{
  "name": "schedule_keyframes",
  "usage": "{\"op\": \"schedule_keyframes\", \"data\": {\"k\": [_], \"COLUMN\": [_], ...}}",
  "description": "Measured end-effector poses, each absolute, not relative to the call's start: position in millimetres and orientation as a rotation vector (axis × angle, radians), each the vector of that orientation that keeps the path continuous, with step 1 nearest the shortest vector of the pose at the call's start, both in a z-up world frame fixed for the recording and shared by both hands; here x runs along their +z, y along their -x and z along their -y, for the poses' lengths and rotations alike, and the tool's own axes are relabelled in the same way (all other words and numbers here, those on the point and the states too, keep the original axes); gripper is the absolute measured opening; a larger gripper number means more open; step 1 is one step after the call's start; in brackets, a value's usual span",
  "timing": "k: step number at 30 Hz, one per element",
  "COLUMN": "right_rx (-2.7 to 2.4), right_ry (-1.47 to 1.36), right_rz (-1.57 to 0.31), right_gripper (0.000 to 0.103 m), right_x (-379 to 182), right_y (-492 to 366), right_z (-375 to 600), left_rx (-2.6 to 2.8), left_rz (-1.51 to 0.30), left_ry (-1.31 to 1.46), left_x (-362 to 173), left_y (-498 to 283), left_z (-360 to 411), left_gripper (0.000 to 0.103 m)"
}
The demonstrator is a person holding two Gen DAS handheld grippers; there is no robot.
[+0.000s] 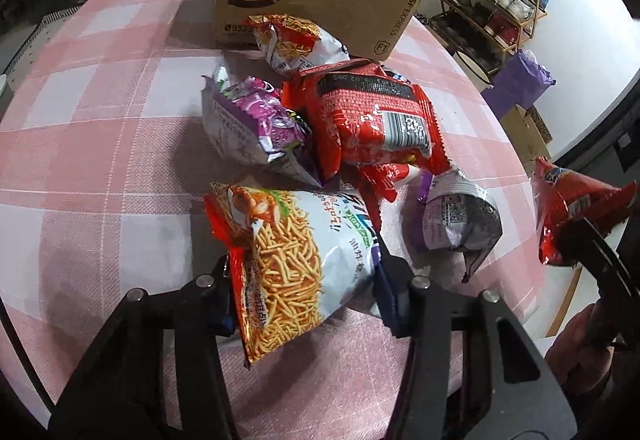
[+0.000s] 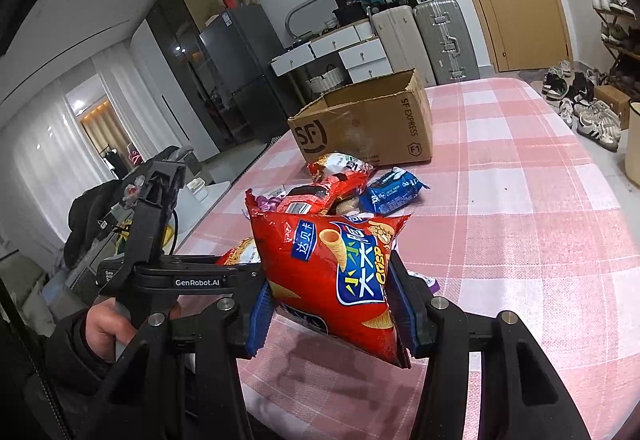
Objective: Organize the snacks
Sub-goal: 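Carry both bags over the cardboard box with both grippers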
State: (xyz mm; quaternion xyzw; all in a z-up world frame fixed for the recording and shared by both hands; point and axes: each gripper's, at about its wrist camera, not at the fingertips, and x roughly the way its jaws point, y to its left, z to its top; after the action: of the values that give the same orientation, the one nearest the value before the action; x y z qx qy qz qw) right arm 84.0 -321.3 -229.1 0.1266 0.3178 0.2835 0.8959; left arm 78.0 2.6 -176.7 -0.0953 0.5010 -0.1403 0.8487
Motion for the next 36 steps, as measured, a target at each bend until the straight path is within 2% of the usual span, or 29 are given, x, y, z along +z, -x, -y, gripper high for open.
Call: {"op": "schedule_keyframes", "data": {"k": [14,22,36], "right_rx": [0.605,0.637,0.67], "right_ry": [-0.243,-0.221,-0.176], "right_rz": [-0.627,-0.584,-0.506], "right_gripper": [0.051,0.051,0.051], "right_x": [-210,-186,-132], "right_y": [-84,-95,-146], "right_z": [314,304,289], "left_rx": [-0.311,-0.272,-0.227], "left_rz": [-0.996,-0.882,-0.748], "left_ry": [0.174,0.143,0.072], "left_x": [-143,-92,-2], "left_y": [-48,-45,-101], "left_z": [-11,-30,-56], "left_gripper": [0.048,0.049,0.049]}}
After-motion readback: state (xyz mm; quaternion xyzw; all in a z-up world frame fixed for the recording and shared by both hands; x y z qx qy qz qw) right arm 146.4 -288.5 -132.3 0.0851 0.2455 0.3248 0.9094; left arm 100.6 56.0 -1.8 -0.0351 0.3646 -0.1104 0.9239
